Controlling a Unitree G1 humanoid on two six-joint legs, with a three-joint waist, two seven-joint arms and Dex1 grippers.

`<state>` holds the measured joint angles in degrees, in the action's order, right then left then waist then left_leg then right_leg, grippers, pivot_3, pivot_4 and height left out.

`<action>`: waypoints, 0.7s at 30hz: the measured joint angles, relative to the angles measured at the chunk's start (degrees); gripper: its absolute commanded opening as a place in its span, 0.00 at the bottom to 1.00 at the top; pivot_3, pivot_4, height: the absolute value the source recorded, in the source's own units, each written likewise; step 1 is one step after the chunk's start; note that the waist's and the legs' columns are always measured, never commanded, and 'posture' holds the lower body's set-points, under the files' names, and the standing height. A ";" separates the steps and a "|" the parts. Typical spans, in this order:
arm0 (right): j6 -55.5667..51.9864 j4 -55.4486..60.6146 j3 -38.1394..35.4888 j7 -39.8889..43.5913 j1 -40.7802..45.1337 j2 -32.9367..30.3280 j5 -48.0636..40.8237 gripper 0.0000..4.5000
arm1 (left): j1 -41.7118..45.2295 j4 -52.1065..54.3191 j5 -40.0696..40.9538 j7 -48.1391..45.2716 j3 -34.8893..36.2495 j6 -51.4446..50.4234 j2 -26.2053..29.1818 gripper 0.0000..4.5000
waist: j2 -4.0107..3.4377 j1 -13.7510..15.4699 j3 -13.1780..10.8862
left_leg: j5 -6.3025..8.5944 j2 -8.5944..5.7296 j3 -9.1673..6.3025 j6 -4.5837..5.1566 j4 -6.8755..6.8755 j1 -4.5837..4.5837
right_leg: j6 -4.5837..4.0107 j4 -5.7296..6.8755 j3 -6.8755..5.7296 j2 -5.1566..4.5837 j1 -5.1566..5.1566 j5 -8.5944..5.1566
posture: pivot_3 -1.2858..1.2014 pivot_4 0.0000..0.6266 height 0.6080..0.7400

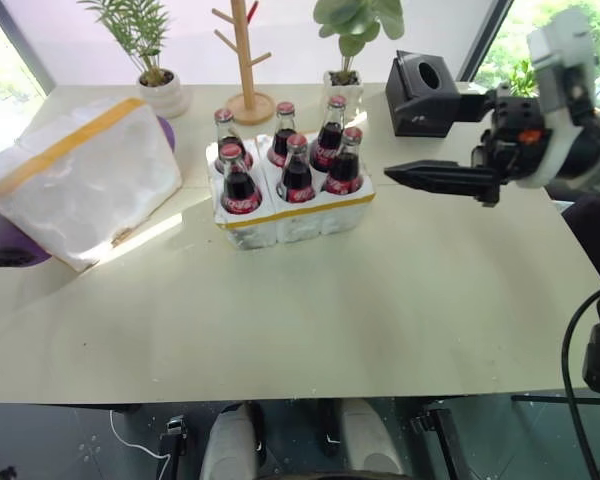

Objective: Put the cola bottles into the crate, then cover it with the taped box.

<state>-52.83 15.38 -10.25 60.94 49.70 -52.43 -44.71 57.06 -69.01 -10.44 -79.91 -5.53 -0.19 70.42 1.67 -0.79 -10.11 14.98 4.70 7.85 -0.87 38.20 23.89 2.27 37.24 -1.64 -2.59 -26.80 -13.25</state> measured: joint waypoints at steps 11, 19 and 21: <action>-1.60 3.07 -1.92 -2.16 -2.96 -2.90 -3.16 1.00 | 3.01 -4.78 -1.52 2.84 -0.37 0.25 -2.90 0.19 | 0.02 0.14 0.01 | -0.01 0.01 -0.05 0.01 0.06 0.00 | 0.00 0.06 -0.01 -0.01 0.02 0.00 | 0.52 0.24 1.00; -1.18 3.36 -2.00 -3.16 -6.85 -4.29 -3.48 1.00 | 3.98 -4.63 -0.64 7.27 1.76 4.04 -3.75 0.09 | 0.11 0.21 0.02 | -0.01 0.00 -0.13 0.01 0.09 0.05 | 0.01 0.08 -0.06 -0.02 0.03 0.01 | 0.52 0.24 1.00; -0.99 3.46 -2.17 -3.46 -7.99 -4.76 -3.37 1.00 | 5.46 -3.27 1.04 10.89 4.13 6.79 -4.85 0.09 | 0.15 0.31 0.02 | -0.01 0.00 -0.17 0.01 0.15 0.12 | 0.03 0.09 -0.09 -0.03 0.02 0.01 | 0.52 0.24 1.00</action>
<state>-53.82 18.84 -12.42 57.48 41.71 -57.19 -48.08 62.51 -72.28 -9.40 -69.02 -1.40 6.60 65.58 1.82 -0.48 -10.08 14.97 4.70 7.68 -0.87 38.35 24.01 2.30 37.33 -1.74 -2.62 -26.78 -13.24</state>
